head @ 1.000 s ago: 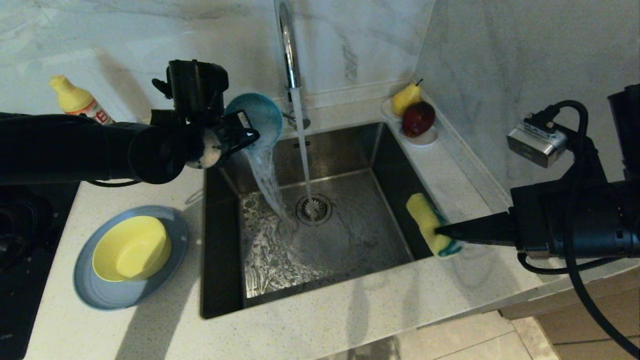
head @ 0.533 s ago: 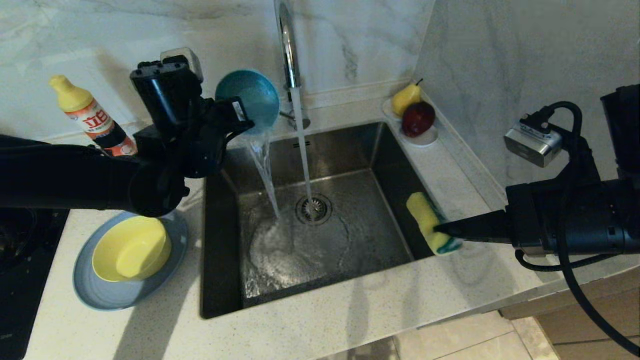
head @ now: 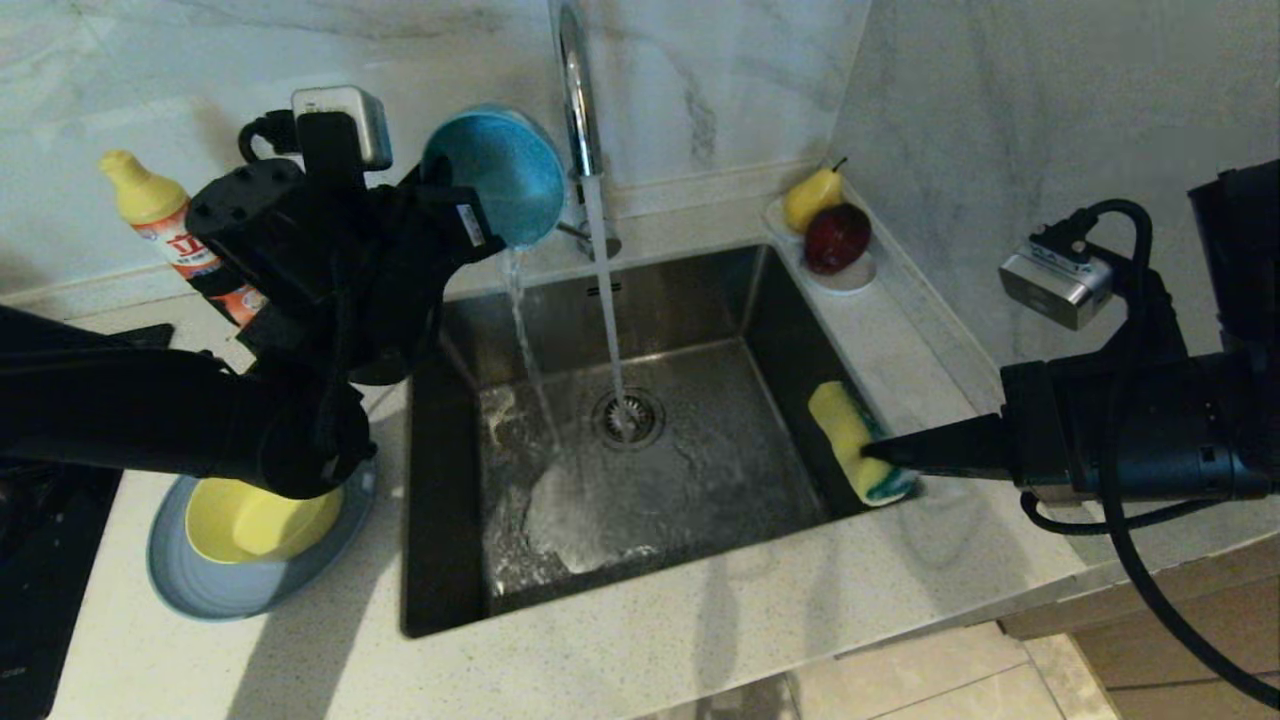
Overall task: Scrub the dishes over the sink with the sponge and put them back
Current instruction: Rinse the bowl
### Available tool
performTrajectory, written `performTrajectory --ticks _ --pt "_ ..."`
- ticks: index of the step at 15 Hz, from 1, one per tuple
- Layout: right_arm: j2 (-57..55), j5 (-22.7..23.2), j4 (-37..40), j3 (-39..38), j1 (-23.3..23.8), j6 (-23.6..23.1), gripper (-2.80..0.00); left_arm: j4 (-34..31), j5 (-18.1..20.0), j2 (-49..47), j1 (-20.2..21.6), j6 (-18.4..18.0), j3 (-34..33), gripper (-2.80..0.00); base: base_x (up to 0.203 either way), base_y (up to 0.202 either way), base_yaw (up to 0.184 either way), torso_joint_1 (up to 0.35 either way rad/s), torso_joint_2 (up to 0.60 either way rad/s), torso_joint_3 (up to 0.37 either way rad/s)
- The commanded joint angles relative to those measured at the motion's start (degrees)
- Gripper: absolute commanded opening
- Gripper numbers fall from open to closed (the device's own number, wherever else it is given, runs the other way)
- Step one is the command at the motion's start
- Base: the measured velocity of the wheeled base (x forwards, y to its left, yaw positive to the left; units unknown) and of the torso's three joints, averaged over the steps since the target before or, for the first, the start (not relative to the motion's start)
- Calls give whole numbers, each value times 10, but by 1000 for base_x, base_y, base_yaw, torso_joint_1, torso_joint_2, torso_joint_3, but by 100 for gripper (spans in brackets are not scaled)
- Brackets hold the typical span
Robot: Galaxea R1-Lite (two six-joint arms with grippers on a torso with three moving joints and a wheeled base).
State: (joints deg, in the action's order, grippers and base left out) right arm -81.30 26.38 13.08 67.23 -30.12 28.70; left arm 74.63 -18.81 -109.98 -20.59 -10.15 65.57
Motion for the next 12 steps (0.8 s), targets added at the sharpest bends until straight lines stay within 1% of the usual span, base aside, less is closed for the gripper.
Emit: performTrajectory --ticks 1,3,5,7,8,12 --pt "-7 2 0 5 0 1 -280 51 9 -5 0 -17 -32 -280 0 0 0 0 0 0" --pt "-9 3 -1 6 0 1 -280 70 10 -11 0 -23 -46 -280 0 0 0 0 0 0" --pt "-15 4 -2 7 0 0 -280 111 10 -23 0 -30 -48 -280 0 0 0 0 0 0" --pt "-16 4 -3 7 0 0 -280 114 10 -24 0 -32 -48 -280 0 0 0 0 0 0" --pt "-20 4 -3 9 0 0 -280 130 11 -30 0 -43 -53 -280 0 0 0 0 0 0" --pt "-18 5 -2 17 0 0 -280 125 5 -23 0 -36 -54 -280 0 0 0 0 0 0"
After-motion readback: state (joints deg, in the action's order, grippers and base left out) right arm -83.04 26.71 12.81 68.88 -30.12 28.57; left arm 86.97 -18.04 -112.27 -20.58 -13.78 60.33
